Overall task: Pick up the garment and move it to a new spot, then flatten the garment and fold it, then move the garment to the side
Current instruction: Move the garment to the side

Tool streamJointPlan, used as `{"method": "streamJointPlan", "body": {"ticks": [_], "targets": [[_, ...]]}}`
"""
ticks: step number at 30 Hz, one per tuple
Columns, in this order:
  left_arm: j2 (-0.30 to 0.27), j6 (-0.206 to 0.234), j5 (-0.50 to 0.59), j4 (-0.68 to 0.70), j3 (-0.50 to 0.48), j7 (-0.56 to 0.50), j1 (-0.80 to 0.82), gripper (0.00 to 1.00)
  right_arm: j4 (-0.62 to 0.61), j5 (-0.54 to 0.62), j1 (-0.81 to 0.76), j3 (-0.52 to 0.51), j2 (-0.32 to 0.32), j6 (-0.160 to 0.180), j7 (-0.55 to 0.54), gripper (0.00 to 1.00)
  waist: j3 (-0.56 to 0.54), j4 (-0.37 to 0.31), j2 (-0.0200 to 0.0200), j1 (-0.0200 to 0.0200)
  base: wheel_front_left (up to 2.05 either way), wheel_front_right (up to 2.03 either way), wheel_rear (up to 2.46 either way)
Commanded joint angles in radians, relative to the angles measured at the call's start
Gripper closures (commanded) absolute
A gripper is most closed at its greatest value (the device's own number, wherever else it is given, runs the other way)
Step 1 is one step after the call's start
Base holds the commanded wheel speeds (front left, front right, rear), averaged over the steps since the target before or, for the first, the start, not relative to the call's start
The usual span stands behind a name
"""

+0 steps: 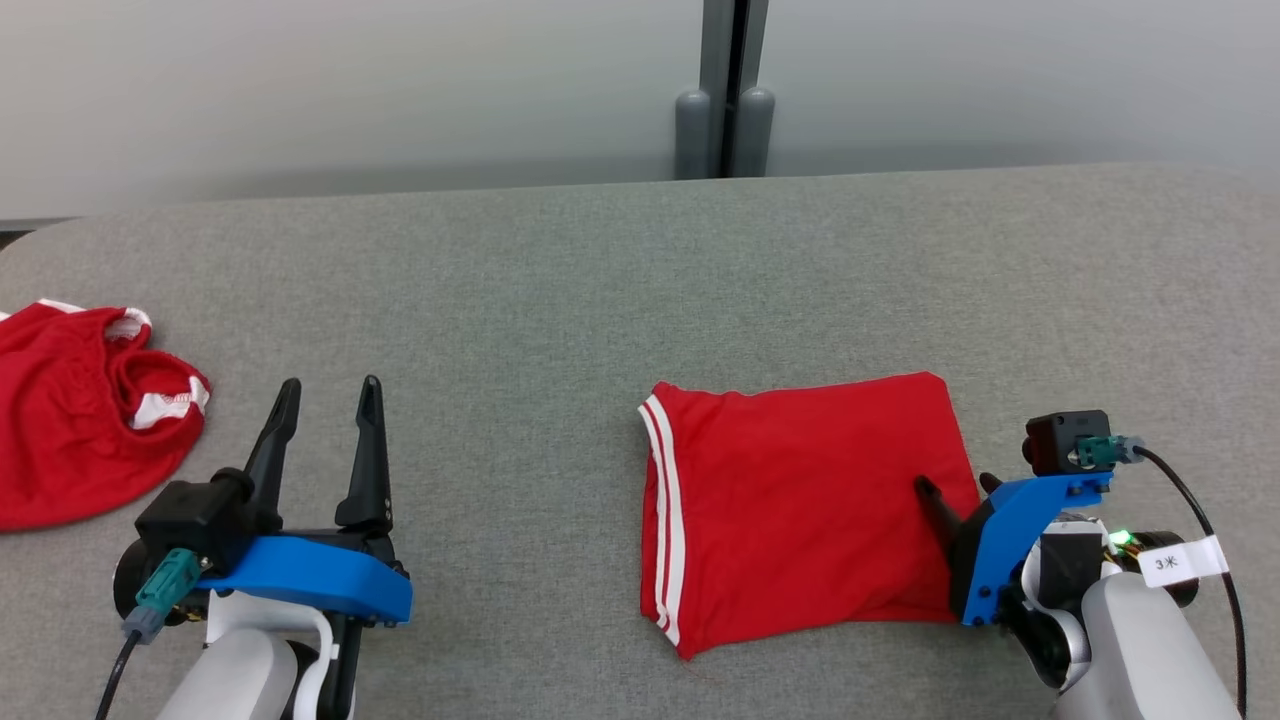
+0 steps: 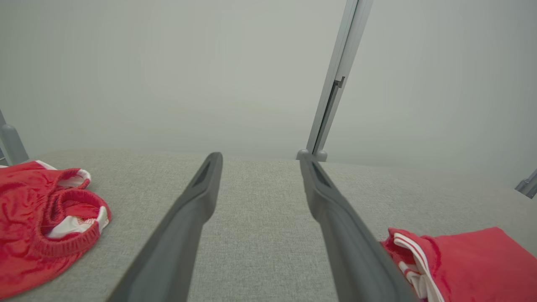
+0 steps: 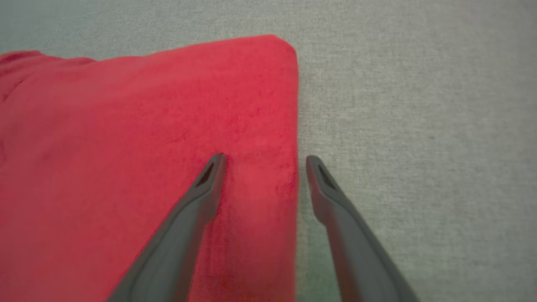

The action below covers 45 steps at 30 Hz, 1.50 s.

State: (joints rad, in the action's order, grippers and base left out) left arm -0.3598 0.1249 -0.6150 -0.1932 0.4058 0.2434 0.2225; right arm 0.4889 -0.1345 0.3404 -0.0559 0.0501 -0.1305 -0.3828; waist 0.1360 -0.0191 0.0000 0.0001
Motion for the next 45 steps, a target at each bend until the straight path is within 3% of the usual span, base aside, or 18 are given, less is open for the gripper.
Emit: {"method": "streamJointPlan", "body": {"ticks": [1,9,10,11,12,19,25,26,27,28,29,34,40,45], "targets": [[-0.001,-0.002,0.005,-0.001,0.004,0.0,0.019,0.0,0.02,-0.002,0.018,-0.005,0.001,-0.001,-0.006,0.0,0.016,0.014,0.0,-0.0001,0.0,0.0,0.0],[0.001,-0.008,0.005,-0.024,0.006,0.004,0.042,0.0,0.185,-0.028,0.065,0.016,-0.003,-0.001,-0.054,0.02,0.037,0.026,0.0,-0.0001,0.0,0.0,0.0],[0.0,-0.009,0.004,-0.027,0.005,0.005,0.042,0.0,0.2,-0.037,0.068,0.026,-0.005,-0.001,-0.06,0.58,0.038,0.024,0.0,-0.0001,0.0,0.0,0.0],[-0.001,-0.01,0.003,-0.029,0.002,0.005,0.042,0.0,0.213,-0.04,0.073,0.041,-0.007,-0.002,-0.07,0.84,0.04,0.022,0.0,-0.0001,0.0,0.0,0.0],[-0.002,-0.009,0.002,-0.031,-0.001,0.007,0.041,0.0,0.222,-0.045,0.077,0.058,-0.01,-0.002,-0.078,1.0,0.042,0.019,0.0,-0.0001,0.0,0.0,0.0],[-0.025,0.006,-0.001,-0.013,-0.044,0.014,0.017,0.0,0.18,0.014,0.17,0.156,0.021,0.0,-0.092,1.0,0.075,-0.044,0.0,-0.0001,0.0,0.0,0.0],[-0.058,0.014,0.016,0.039,-0.069,0.017,0.014,0.0,0.093,-0.007,0.291,0.335,0.181,0.0,-0.12,1.0,0.126,-0.129,0.0,-0.0001,0.0,0.0,0.0],[-0.058,0.014,0.016,0.039,-0.069,0.017,0.014,0.0,0.093,-0.007,0.291,0.335,0.181,0.0,-0.12,1.0,0.126,-0.129,0.0,-0.0001,0.0,0.0,0.0],[-0.077,0.024,0.027,0.065,-0.084,0.018,0.018,0.0,0.065,-0.023,0.334,0.383,0.243,0.0,-0.115,1.0,0.151,-0.169,0.0,-0.0001,0.0,0.0,0.0],[-0.077,0.024,0.027,0.065,-0.084,0.018,0.018,0.0,0.065,-0.023,0.334,0.383,0.243,0.0,-0.115,1.0,0.151,-0.169,0.0,-0.0001,0.0,0.0,0.0],[-0.093,0.026,0.035,0.085,-0.087,0.017,0.018,0.0,0.054,-0.039,0.373,0.411,0.301,0.0,-0.11,1.0,0.175,-0.208,0.0,-0.0001,0.0,0.0,0.0],[-0.124,0.034,0.048,0.13,-0.092,-0.001,0.03,0.0,0.068,-0.068,0.458,0.473,0.396,0.0,-0.07,1.0,0.223,-0.281,0.0,-0.0001,0.0,0.0,0.0],[-0.154,0.035,0.067,0.179,-0.086,-0.037,0.075,0.0,0.151,-0.095,0.558,0.494,0.495,0.0,0.031,1.0,0.299,-0.342,0.0,-0.0001,0.0,0.0,0.0],[-0.177,0.037,0.082,0.213,-0.082,-0.071,0.115,0.0,0.241,-0.063,0.62,0.436,0.521,0.0,0.134,1.0,0.361,-0.362,0.0,-0.0001,0.0,0.0,0.0]]}}
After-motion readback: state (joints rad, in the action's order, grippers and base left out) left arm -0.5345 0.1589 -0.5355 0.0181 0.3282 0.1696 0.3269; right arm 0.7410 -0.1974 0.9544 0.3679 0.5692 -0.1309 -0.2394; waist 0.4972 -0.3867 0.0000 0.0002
